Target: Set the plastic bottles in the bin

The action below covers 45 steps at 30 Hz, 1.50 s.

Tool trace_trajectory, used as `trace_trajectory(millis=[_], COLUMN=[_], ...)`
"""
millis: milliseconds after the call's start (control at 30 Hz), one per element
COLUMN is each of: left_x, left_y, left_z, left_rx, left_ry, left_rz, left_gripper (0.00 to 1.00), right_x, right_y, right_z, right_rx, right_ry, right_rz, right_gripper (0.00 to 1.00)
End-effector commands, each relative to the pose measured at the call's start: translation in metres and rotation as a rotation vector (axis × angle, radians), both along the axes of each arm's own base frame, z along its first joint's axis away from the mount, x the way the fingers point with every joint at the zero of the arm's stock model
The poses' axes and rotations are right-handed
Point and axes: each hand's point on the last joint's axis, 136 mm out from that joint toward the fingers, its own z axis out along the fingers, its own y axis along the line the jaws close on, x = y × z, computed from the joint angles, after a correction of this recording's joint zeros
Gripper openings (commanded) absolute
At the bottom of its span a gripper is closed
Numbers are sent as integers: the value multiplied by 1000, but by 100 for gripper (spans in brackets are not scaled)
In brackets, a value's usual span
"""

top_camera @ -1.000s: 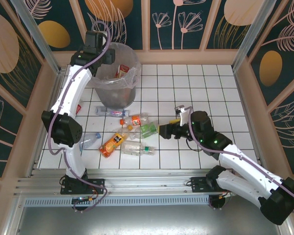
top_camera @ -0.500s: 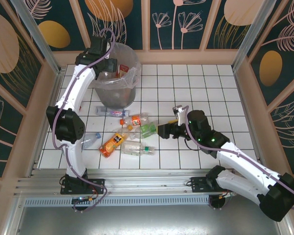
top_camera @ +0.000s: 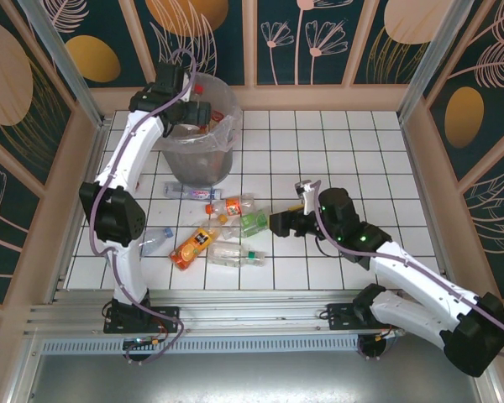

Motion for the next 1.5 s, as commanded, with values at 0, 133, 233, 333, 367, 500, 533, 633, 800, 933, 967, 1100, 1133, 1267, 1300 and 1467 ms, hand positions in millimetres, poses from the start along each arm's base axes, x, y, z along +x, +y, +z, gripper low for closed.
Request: trace_trajectory(millis=[0,133,233,333,367,500,533,633,800,933,967,1100,1133,1267,1300,1467], left_x=[-10,-30,-54,-81,-91,-136,-149,-183,-229,-244,-245,-247,-249,-258,-259,-261], left_y=[-4,-14,-22,-33,-36,-49,-52,-55,-56,-48,-47,-43,-42,-41,-40,-39], left_z=[84,117,141,155,155,147,141,119,91,86,84,76,77,78,79,73], left_rx=[-128,-213,-284,-356,-378,-509,-538,-605,-654,-636,-636,-635,-639,-658,-662,-666], left_ry=[-193,-276,-341,-370,-368,-343,-331,-281,-240,-261,-260,-260,-272,-295,-298,-286], left_rz=[4,-57,-121,-209,-235,-329,-353,-392,-434,-426,-420,-388,-389,-394,-395,-383], left_gripper=[97,98,99,98,99,98,99,99,98,99,99,99,98,98,99,99], right_x=[7,9,11,9,9,5,2,-3,-10,-38,-44,-56,-57,-58,-59,-62], right_y=[5,8,12,18,20,28,31,40,57,80,83,88,88,83,82,84], right_z=[15,13,12,8,6,-7,-12,-26,-48,-69,-78,-106,-113,-136,-139,-152], right_rx=[-18,-61,-82,-103,-110,-171,-196,-261,-378,-439,-468,-563,-586,-710,-733,-819], right_ry=[-49,-57,-57,-57,-53,-29,-22,-16,18,28,33,33,33,30,29,7], right_rz=[-5,5,2,10,16,37,57,110,181,319,345,407,414,432,439,494], right_gripper=[88,88,88,87,87,85,85,83,81,80,81,80,80,79,79,78])
